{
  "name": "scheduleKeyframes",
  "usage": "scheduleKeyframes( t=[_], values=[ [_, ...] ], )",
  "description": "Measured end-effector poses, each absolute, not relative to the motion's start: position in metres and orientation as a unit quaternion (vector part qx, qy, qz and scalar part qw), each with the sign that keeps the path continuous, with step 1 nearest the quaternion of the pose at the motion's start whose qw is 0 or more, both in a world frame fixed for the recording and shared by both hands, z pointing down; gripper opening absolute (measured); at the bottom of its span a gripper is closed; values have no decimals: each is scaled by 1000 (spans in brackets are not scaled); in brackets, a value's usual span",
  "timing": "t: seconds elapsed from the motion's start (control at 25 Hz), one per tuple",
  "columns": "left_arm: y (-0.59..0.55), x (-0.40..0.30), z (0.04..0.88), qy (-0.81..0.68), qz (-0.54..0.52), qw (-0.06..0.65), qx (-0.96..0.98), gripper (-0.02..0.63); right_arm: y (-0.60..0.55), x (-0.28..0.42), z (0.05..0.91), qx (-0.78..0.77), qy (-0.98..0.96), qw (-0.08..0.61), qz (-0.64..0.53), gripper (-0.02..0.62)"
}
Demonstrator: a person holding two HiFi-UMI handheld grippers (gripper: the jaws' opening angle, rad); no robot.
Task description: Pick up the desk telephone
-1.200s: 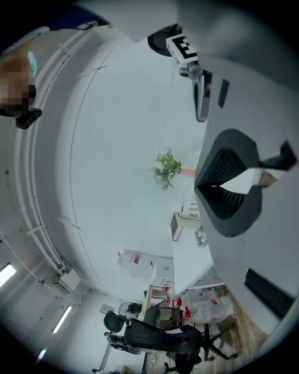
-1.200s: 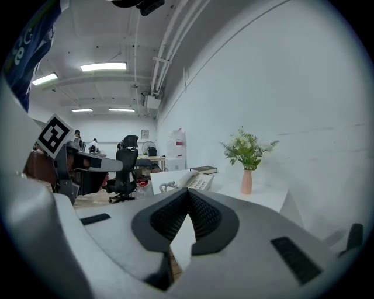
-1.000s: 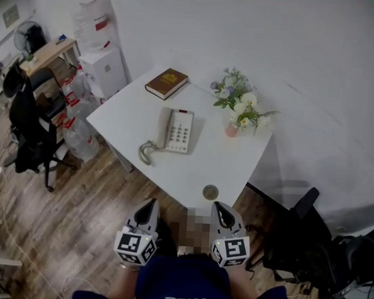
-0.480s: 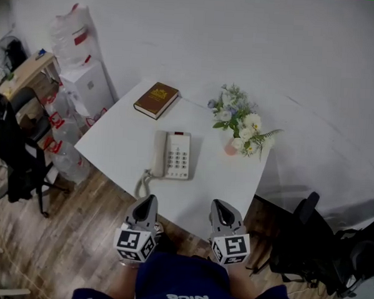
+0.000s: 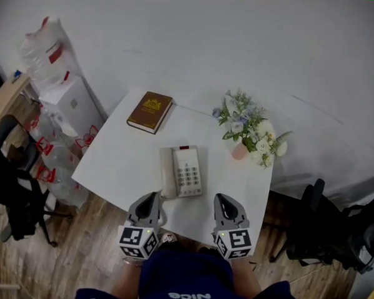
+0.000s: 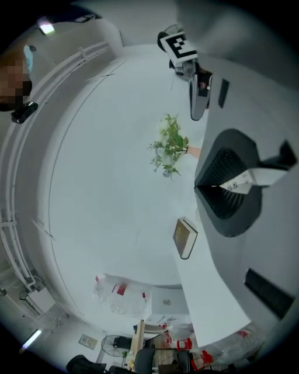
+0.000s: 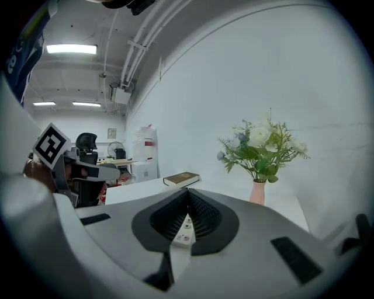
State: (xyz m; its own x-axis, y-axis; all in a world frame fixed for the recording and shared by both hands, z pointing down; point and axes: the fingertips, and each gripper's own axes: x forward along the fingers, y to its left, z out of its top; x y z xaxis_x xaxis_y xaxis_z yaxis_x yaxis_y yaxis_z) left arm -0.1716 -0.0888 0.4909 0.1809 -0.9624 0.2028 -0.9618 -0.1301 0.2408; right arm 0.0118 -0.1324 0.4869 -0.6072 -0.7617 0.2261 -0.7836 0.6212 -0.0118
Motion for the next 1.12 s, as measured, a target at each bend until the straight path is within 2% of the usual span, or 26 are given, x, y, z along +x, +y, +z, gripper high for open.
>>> scheduleKeyframes(
  t=[0.36, 0.56, 0.6, 0.64, 0.68, 0.76, 0.8, 0.84, 0.92, 1.12],
  values=[
    [-113, -193, 519, -588, -13, 235, 774, 18, -144, -22, 502, 446, -883, 126, 77, 21],
    [-125, -200, 535, -573, -22, 287, 768, 26, -163, -31, 521, 414, -883, 181, 123, 23],
    [-127, -199, 539, -566, -22, 300, 768, 73, -167, -32, 524, 407, -884, 185, 136, 25],
    [-130, -197, 543, -556, -24, 315, 769, 164, -171, -33, 526, 404, -884, 184, 149, 26],
    [-134, -195, 545, -545, -29, 332, 769, 210, -176, -31, 527, 403, -882, 181, 163, 26],
    [-143, -192, 548, -528, -43, 361, 767, 244, -186, -28, 532, 398, -879, 175, 196, 52],
    [-146, -191, 550, -522, -44, 373, 766, 255, -190, -28, 534, 391, -878, 175, 214, 131],
    [-149, -191, 553, -517, -40, 384, 764, 267, -193, -28, 537, 383, -877, 176, 230, 171],
    [-156, -189, 560, -504, -29, 408, 760, 290, -200, -28, 540, 373, -875, 178, 252, 173],
    [-175, -194, 576, -513, -20, 448, 732, 301, -225, -25, 546, 363, -870, 175, 285, 173]
  ],
)
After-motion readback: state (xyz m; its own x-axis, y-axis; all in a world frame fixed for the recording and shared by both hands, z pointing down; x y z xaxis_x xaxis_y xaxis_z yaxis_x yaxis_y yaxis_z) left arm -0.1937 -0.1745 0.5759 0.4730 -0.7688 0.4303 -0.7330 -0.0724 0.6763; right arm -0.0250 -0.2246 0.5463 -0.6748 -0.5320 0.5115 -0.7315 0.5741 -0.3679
